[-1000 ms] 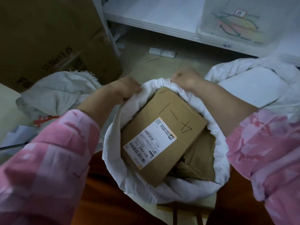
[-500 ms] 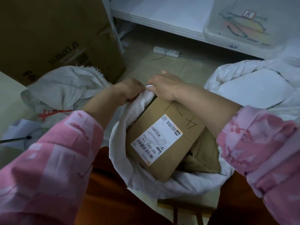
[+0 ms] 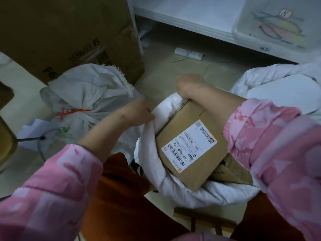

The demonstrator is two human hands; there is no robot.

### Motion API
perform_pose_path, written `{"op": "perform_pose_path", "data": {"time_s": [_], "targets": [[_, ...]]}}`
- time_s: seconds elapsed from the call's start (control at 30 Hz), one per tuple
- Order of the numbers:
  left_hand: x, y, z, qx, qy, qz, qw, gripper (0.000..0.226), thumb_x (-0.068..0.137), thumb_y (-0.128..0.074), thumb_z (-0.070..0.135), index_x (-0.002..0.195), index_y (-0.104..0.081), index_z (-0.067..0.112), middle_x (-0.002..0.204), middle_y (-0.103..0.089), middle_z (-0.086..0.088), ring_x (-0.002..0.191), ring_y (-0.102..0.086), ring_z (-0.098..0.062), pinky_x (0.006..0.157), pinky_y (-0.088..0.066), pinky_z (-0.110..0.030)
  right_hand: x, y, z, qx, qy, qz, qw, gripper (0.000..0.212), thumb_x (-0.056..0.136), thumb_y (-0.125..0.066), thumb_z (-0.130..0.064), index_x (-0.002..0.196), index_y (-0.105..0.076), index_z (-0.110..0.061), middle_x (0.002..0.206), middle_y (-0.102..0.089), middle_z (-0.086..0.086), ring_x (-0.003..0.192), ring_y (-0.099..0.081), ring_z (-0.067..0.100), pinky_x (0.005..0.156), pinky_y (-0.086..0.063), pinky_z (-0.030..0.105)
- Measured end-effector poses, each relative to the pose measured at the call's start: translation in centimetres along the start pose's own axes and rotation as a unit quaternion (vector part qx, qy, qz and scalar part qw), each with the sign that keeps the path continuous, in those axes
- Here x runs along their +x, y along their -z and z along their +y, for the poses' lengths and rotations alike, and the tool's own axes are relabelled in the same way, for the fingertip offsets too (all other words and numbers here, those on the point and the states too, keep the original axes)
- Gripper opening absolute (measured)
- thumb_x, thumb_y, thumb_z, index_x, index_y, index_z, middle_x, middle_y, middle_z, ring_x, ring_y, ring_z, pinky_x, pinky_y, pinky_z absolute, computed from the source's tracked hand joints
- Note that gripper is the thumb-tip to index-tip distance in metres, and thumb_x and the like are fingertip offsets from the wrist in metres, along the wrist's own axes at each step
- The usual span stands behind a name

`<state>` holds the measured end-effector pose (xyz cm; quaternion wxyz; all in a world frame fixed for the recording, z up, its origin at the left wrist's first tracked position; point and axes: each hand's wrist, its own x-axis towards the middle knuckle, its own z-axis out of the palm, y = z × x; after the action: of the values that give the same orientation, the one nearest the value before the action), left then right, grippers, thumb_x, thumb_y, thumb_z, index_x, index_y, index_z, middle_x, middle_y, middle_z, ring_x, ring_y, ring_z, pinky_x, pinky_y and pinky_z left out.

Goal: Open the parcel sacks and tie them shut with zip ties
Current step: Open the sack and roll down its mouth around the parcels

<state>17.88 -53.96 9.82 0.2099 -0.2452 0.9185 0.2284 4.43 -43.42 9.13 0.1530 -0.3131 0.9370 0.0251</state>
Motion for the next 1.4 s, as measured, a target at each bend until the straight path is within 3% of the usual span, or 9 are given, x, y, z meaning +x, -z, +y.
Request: {"op": "perform_pose_path", "data": {"time_s": [0.1, 0.37, 0.57, 0.7, 0.87, 1.03, 1.17, 1.23, 1.4], "targets": [[1.2, -0.3, -1.6, -0.149, 0.057, -0.046, 0.986, 0.013, 0.089, -0.056, 0.006, 0.089, -0.068, 0.001, 0.060, -0.049, -0.009, 0.053, -0.041, -0.020, 0.048, -0.031, -0.024, -1.1, 0.2, -0.4, 0.027, 0.032, 0.066, 0.997, 0.030, 0.091, -0.053, -0.006, 0.120, -0.058, -0.012, 0.125, -0.054, 0.009, 0.119, -0.044, 0.029, 0.089, -0.038, 0.034], [1.6, -2.8, -3.1, -0.456, 0.092, -0.163, 0.870, 0.038, 0.095, -0.032, -0.007, 0.061, -0.037, 0.010, 0.037, -0.030, 0.006, 0.027, -0.024, -0.001, 0.028, -0.017, -0.012, -4.7, -2.5, -4.2, 0.054, 0.175, -0.009, 0.983, 0.039, 0.096, -0.043, -0.045, 0.120, -0.061, -0.020, 0.124, -0.055, -0.001, 0.128, -0.029, 0.025, 0.097, -0.031, 0.035], [-0.1, -1.9, -3.1, -0.156, 0.090, -0.007, 0.984, 0.039, 0.088, -0.062, 0.039, 0.068, -0.057, 0.005, 0.055, -0.046, -0.005, 0.045, -0.040, -0.016, 0.043, -0.029, -0.022, -3.4, -3.7, -5.5, -0.007, 0.178, -0.019, 0.984, 0.032, 0.095, -0.051, -0.036, 0.121, -0.058, -0.020, 0.126, -0.051, 0.000, 0.127, -0.029, 0.027, 0.095, -0.031, 0.032], [-2.0, -2.8, -2.9, 0.038, 0.072, 0.018, 0.997, 0.066, 0.069, -0.052, 0.073, 0.074, -0.063, 0.008, 0.070, -0.060, -0.003, 0.071, -0.058, -0.020, 0.059, -0.041, -0.027, -2.7, -3.8, -5.9, 0.006, 0.171, -0.006, 0.985, 0.030, 0.094, -0.052, -0.037, 0.115, -0.060, -0.018, 0.123, -0.055, 0.001, 0.125, -0.031, 0.026, 0.093, -0.030, 0.029], [-2.2, -3.4, -3.9, -0.102, 0.084, -0.052, 0.990, 0.031, 0.079, -0.063, 0.030, 0.072, -0.057, 0.000, 0.061, -0.054, -0.010, 0.052, -0.047, -0.019, 0.048, -0.036, -0.025, -3.2, -4.0, -6.3, 0.000, 0.160, 0.012, 0.987, 0.026, 0.094, -0.054, -0.033, 0.114, -0.060, -0.018, 0.123, -0.054, 0.001, 0.125, -0.031, 0.026, 0.092, -0.032, 0.030], [-2.0, -3.3, -6.5, -0.404, 0.222, -0.176, 0.870, 0.036, 0.094, -0.037, 0.008, 0.061, -0.029, 0.017, 0.035, -0.026, 0.005, 0.025, -0.021, -0.004, 0.028, -0.011, -0.008, -8.8, -2.8, -5.9, 0.070, 0.149, 0.147, 0.975, 0.038, 0.091, -0.056, -0.042, 0.113, -0.054, -0.011, 0.118, -0.048, 0.007, 0.115, -0.039, 0.026, 0.091, -0.037, 0.035], [-1.8, -3.4, -7.0, -0.522, 0.249, -0.234, 0.782, 0.043, 0.097, -0.030, 0.011, 0.054, -0.027, 0.017, 0.035, -0.023, 0.005, 0.023, -0.021, -0.003, 0.024, -0.009, -0.005, -15.5, -5.4, -6.8, 0.050, 0.171, 0.092, 0.980, 0.044, 0.080, -0.066, -0.047, 0.102, -0.057, -0.010, 0.110, -0.055, 0.007, 0.103, -0.049, 0.025, 0.082, -0.041, 0.034], [-1.9, -3.7, -6.7, -0.573, 0.235, -0.206, 0.758, 0.042, 0.098, -0.029, 0.006, 0.057, -0.026, 0.017, 0.034, -0.023, 0.005, 0.022, -0.021, -0.002, 0.020, -0.013, -0.010, -17.3, -7.9, -7.7, 0.002, 0.138, 0.094, 0.986, 0.038, 0.061, -0.079, -0.034, 0.085, -0.060, -0.011, 0.085, -0.061, 0.008, 0.077, -0.057, 0.024, 0.064, -0.044, 0.033], [-2.0, -4.8, -7.0, -0.623, 0.225, -0.124, 0.739, 0.037, 0.096, -0.032, -0.001, 0.063, -0.029, 0.016, 0.036, -0.030, 0.003, 0.024, -0.023, -0.004, 0.024, -0.018, -0.012, -17.2, -10.1, -8.1, -0.057, 0.131, 0.214, 0.966, 0.023, 0.059, -0.047, -0.001, 0.073, -0.061, -0.012, 0.054, -0.056, 0.002, 0.054, -0.054, 0.020, 0.053, -0.041, 0.029]]}}
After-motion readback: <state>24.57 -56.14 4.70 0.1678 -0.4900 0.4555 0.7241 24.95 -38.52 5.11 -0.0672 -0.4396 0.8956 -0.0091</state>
